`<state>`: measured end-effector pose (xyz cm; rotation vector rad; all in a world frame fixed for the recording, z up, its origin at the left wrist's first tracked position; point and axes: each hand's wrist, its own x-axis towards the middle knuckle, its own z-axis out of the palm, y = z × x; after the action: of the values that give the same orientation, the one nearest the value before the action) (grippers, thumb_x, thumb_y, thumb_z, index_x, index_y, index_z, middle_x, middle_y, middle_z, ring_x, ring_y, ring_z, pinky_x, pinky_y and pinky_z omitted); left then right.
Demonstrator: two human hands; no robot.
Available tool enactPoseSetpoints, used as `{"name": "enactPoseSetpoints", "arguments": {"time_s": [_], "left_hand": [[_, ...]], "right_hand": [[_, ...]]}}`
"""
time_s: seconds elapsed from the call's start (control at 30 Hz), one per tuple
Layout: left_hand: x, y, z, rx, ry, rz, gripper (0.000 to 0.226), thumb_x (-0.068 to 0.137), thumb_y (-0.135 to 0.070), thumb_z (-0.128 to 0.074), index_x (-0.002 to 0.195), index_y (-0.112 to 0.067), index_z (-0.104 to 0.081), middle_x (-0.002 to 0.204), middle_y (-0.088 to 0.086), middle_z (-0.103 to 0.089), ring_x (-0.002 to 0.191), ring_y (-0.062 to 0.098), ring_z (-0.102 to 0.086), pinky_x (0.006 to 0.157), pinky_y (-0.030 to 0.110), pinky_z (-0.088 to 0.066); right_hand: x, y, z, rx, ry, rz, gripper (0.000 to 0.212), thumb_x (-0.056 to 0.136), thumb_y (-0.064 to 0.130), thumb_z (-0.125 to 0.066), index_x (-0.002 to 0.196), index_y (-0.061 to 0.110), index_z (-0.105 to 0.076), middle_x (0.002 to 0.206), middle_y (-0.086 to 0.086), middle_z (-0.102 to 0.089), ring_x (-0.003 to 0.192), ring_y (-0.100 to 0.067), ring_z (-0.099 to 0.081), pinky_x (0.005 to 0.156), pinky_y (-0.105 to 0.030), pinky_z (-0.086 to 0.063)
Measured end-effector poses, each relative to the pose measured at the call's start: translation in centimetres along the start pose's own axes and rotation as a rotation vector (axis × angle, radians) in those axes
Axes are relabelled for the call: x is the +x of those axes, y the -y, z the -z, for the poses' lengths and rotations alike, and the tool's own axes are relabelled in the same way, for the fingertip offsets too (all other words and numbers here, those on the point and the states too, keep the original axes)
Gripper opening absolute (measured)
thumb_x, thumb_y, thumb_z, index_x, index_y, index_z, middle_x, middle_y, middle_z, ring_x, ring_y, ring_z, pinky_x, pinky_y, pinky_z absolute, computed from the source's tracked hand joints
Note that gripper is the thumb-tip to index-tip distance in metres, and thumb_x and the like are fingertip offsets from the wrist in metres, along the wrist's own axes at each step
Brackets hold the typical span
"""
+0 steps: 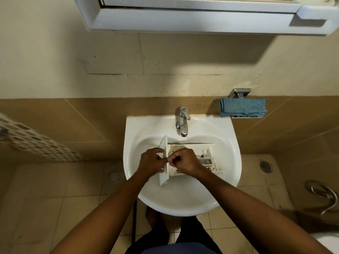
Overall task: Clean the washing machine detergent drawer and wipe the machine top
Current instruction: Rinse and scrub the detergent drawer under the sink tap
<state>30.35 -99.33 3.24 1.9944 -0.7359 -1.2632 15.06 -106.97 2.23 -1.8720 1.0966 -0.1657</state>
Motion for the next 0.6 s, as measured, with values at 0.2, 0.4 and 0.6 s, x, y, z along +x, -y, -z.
{"name": "enactPoseSetpoints", "arguments": {"time_s": [0.2, 0.4, 0.6], "left_hand": [[-0.2, 0.2, 0.0, -0.014, -0.021, 0.008, 0.039, 0.083, -0.015, -0.083, 0.12, -0.016, -0.07, 0.075, 0.007, -0.073, 0.064, 0.025, -0.075, 0.061, 0.033, -0.064], [0.1, 0.7, -0.1, 0.003, -0.024, -0.026, 0.039, 0.082, -0.018, -0.083, 0.119, -0.02, -0.071, 0.076, 0.006, -0.075, 0.063, 0.022, -0.075, 0.066, 0.039, -0.065], [-0.1, 0.5, -0.1, -0.004, -0.037, -0.023, 0.037, 0.083, -0.017, -0.083, 0.118, -0.018, -0.071, 0.076, 0.008, -0.073, 0.064, 0.023, -0.075, 0.065, 0.039, -0.065]], "right_hand": [[1.8, 1.0, 0.3, -0.081, -0.156, 0.081, 0.037, 0.081, -0.016, -0.059, 0.109, 0.001, -0.078, 0.113, -0.012, -0.076, 0.109, -0.025, -0.069, 0.091, -0.017, -0.047], [-5.0, -0.7, -0.8, -0.333, -0.034, 0.39, 0.037, 0.078, -0.007, -0.055, 0.103, 0.005, -0.079, 0.099, -0.014, -0.078, 0.086, -0.031, -0.073, 0.083, -0.031, -0.058], [0.1, 0.4, -0.9, -0.29, -0.136, 0.255, 0.025, 0.077, -0.006, -0.059, 0.092, 0.002, -0.076, 0.089, -0.016, -0.075, 0.083, -0.033, -0.071, 0.079, -0.028, -0.051]]}}
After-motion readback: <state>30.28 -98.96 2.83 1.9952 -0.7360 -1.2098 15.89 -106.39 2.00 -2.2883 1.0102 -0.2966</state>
